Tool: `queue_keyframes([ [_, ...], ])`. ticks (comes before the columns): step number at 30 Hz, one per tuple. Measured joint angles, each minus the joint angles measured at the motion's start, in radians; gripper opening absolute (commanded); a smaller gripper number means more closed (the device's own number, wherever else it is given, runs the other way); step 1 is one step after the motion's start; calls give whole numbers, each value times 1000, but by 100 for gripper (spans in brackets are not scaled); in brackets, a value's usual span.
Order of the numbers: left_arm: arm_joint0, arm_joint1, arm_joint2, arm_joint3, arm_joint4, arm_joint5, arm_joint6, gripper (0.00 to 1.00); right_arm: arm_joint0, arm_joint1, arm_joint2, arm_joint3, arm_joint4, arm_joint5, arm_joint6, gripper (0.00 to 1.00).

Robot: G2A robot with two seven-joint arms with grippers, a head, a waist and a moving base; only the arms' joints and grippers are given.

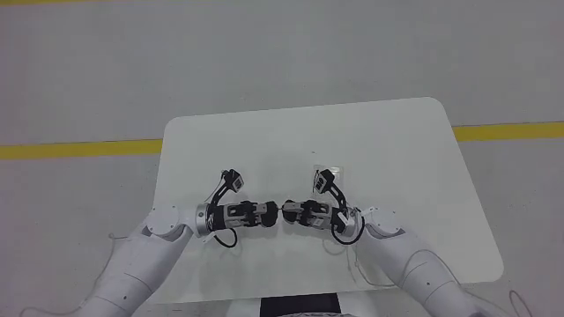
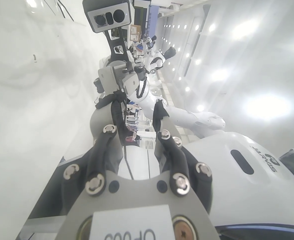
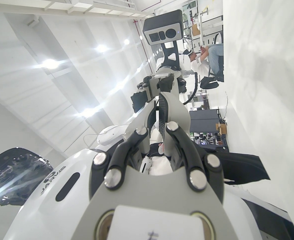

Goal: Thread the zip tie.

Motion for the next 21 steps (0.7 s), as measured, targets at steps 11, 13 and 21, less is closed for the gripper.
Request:
queue_keyframes([
  [11, -3, 1, 9, 1, 0, 0, 12, 19, 1, 1, -1, -9, -9, 8, 5, 0],
  [13, -3, 1, 9, 2, 0, 0, 14, 18, 0, 2, -2, -11, -11, 9, 5, 0],
  [21, -4, 4, 12, 6, 3, 0, 21, 12, -1, 2, -6, -14, -13, 11, 6, 0],
])
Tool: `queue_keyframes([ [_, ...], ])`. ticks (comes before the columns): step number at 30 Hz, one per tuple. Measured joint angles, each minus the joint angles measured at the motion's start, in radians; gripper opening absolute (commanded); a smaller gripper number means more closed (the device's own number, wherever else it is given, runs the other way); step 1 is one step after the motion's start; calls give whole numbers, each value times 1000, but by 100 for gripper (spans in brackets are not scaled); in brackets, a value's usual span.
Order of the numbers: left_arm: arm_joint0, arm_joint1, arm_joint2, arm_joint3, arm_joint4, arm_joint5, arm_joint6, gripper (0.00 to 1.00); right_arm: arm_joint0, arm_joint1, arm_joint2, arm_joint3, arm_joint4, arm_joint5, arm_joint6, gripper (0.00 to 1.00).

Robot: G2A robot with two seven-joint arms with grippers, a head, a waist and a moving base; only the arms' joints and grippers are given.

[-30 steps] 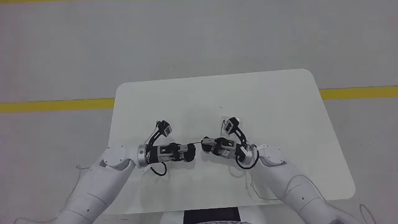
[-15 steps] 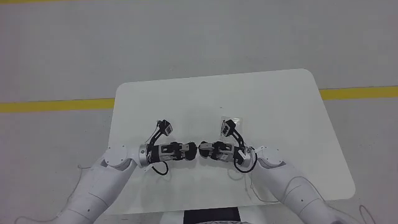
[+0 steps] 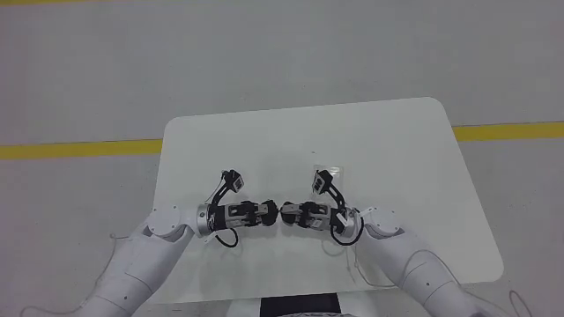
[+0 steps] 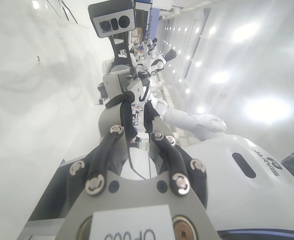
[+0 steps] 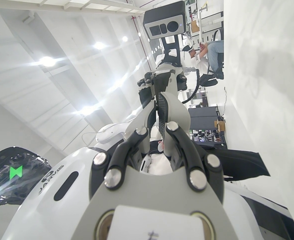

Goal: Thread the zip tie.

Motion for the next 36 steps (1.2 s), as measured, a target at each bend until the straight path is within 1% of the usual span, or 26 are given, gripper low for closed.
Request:
queue_keyframes([
  [12, -18, -1, 19, 17, -10, 0, -2, 11, 8, -2, -3, 10, 10, 0, -1, 0],
  [16, -25, -2, 25, 25, -12, 0, -2, 5, 13, -4, -6, 13, 12, 2, 2, 0],
  [17, -26, -2, 26, 27, -13, 0, -2, 0, 14, -4, -7, 14, 12, 2, 3, 0],
  [24, -32, -3, 32, 39, -15, 0, 1, 0, 21, -6, -12, 20, 11, 4, 7, 0],
  [25, -33, -3, 33, 41, -16, 0, 1, 0, 23, -6, -12, 22, 11, 5, 8, 29],
  [26, -33, -3, 33, 42, -16, 0, 1, 0, 23, -6, -13, 23, 11, 5, 8, 53],
  [27, -33, -3, 33, 43, -17, 0, 0, 0, 24, -6, -13, 24, 12, 5, 8, 100],
  [31, -33, -2, 30, 45, -22, 0, -4, 0, 24, -4, -1, 35, 19, -1, 2, 100],
  [36, -30, 0, 21, 43, -26, 0, -12, 0, 20, 10, 42, 49, 1, -11, -8, 100],
])
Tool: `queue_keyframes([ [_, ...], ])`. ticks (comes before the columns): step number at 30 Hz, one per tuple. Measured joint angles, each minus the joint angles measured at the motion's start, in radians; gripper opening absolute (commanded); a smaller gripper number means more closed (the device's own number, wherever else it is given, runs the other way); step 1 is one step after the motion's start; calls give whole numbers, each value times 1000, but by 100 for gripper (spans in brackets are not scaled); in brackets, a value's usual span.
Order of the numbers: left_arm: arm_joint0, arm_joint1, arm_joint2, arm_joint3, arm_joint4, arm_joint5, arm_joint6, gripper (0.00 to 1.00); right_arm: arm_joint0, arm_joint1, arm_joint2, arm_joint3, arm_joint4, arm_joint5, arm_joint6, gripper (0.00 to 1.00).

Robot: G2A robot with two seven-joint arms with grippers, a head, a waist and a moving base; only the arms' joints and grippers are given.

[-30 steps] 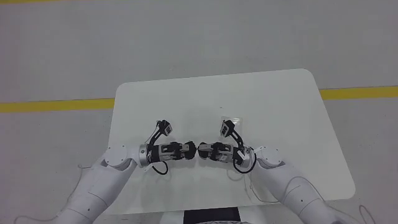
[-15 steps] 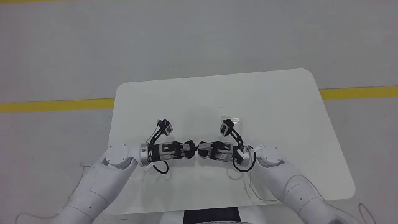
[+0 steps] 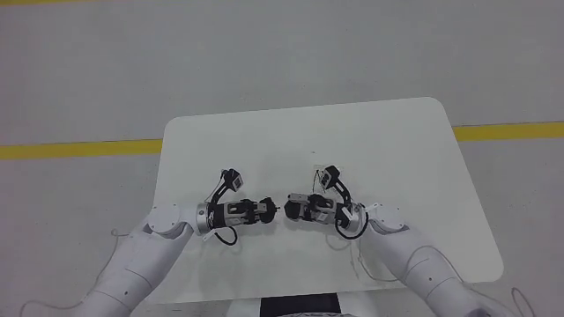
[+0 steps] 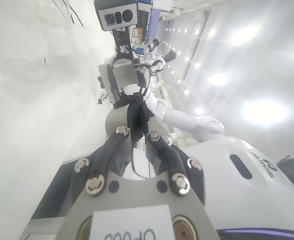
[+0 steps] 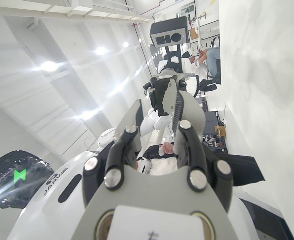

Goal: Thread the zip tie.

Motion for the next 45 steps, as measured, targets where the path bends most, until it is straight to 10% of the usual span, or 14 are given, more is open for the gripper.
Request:
queue_keyframes([
  [18, 4, -2, -2, -53, 35, 0, 34, 0, -9, 21, 60, -54, -114, 0, -73, 100],
  [31, 78, 26, -224, -104, 54, 0, -10, 0, -48, 98, 169, -411, -776, 36, -151, 100],
  [35, 90, 24, -241, -130, 72, 0, -19, 0, -61, 109, 160, -485, -1043, 36, -204, 100],
  [45, 81, 21, -219, -153, 78, 9, 4, 0, -8, 118, 153, -514, -1184, 44, -186, 100],
])
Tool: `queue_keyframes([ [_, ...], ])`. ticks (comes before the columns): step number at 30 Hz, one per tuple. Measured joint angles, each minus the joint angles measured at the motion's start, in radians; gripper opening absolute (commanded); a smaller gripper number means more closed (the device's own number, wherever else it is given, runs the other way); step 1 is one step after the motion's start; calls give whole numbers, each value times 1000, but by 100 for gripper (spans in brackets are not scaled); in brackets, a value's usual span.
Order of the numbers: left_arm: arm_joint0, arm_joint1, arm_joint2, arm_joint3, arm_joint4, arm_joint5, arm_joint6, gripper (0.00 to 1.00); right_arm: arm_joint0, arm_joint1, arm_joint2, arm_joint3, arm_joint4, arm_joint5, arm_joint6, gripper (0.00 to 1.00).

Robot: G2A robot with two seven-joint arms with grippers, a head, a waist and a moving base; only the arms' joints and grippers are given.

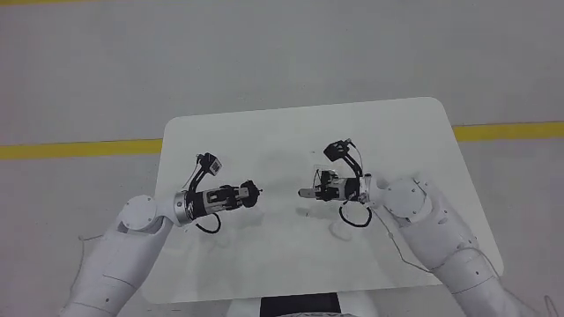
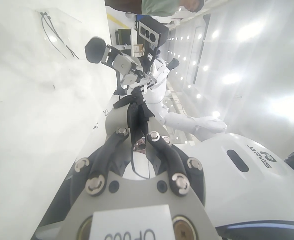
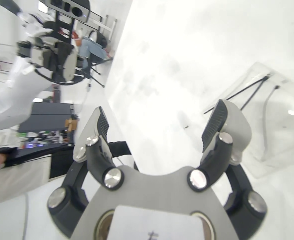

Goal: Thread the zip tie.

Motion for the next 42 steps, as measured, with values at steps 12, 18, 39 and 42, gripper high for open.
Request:
queue_keyframes([
  [12, -49, -6, 39, 6, 13, -10, 23, 0, 165, -11, -113, 83, -198, 14, 112, 100],
  [18, -49, -6, 39, 6, 13, -9, 22, 0, 165, -10, -124, 80, -229, 18, 107, 100],
  [39, -49, -6, 39, 6, 13, -9, 22, 0, 273, -31, -206, 150, -182, 100, 243, 55],
  [42, -49, -6, 39, 6, 13, -9, 22, 0, 287, -34, -205, 168, -159, 123, 245, 40],
])
